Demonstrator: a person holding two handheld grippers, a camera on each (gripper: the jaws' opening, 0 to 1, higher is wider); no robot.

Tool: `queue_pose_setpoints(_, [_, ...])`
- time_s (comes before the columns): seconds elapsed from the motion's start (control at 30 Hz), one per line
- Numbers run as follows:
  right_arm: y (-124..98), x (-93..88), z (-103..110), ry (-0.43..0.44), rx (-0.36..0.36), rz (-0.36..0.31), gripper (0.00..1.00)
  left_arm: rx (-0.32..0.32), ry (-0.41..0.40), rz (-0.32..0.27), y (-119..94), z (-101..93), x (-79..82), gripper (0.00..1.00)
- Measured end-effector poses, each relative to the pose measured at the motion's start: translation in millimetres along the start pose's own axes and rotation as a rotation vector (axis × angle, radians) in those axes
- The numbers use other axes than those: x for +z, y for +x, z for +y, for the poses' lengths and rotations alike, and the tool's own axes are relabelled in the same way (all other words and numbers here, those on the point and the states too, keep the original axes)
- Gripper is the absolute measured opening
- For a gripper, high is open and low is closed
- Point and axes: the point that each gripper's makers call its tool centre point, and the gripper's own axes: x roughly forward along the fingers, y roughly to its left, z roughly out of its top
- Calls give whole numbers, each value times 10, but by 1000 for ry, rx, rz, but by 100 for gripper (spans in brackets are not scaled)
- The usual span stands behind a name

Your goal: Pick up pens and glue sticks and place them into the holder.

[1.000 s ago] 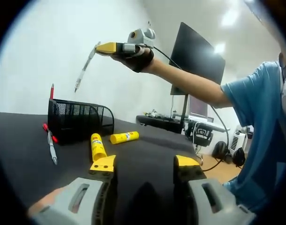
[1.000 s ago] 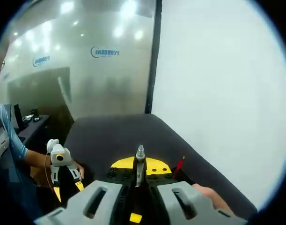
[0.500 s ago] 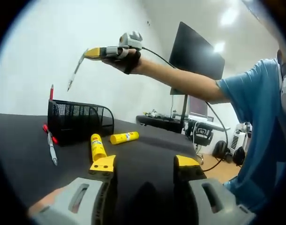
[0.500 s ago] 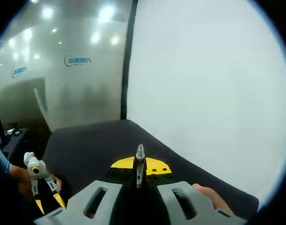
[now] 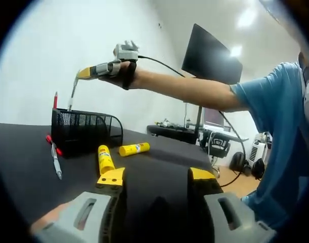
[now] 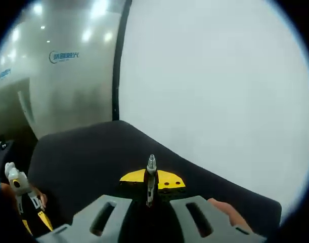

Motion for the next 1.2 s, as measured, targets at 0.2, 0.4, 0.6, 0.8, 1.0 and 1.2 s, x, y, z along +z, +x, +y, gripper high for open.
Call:
queue_pose_setpoints(0.2, [93,-89,61,-5,-3,21,3,-1,2,1,0,-1,-1,45])
queue_pose_setpoints(0.4, [207,-199,86,-11,-7,50,3,-2,4,2,0,-2,-1,45])
queue_pose_setpoints(0.6, [294,-304,129,1,-4,73,3,-4,6,3,0,-5,-2,45])
queue_pose_setpoints(0.8, [376,-341,128,6,-6,84,3,-3,6,3,0,-4,-1,45])
queue_pose_setpoints(1.0, [418,-456,165,6,-4,119,3,-5,6,5,2,-6,-6,45])
queue_pose_setpoints(1.2, [459,-532,139,13,-10,141,3,-5,7,6,2,-9,-6,45])
